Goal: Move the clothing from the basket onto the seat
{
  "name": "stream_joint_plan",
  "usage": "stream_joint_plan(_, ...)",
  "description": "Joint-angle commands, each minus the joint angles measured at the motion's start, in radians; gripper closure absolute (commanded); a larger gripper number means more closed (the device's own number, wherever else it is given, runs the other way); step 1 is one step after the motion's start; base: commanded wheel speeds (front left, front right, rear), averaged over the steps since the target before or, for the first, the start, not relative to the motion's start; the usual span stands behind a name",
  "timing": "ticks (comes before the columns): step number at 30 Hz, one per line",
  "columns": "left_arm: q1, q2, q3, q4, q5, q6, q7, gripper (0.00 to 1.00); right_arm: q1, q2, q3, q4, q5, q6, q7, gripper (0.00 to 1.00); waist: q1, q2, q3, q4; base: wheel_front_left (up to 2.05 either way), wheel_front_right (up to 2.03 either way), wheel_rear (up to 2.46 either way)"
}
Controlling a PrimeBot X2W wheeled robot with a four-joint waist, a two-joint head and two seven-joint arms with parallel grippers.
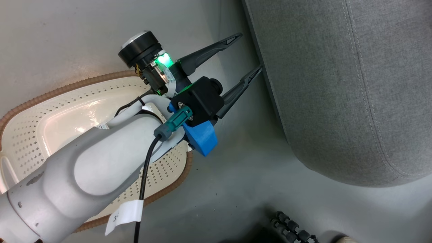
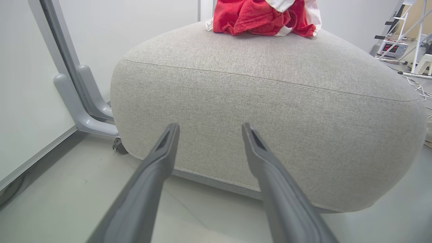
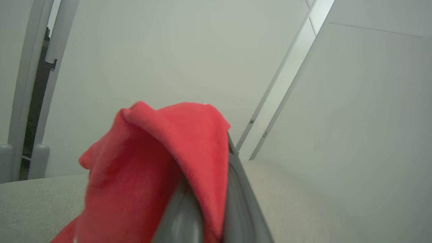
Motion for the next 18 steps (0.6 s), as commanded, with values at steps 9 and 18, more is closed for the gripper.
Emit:
stream_joint_plan(9,-0.021,-0.005,-0.006,-0.009,0.008,0.009,-0.002,0.00,0.045,0.064,0.005,0.135,-0.057,0.000,-0.003,1.00,-0.0001,0.0000,0.013,0.024,0.00,0.00,0.00)
stream_joint_plan(18,-0.030,0.003,-0.008,-0.007,0.005,0.015,-0.006,0.00,0.041,0.081,0.020,0.255,-0.078,0.000,-0.003,1.00,-0.0001,0.0000,0.017,0.034,0.00,0.00,0.00)
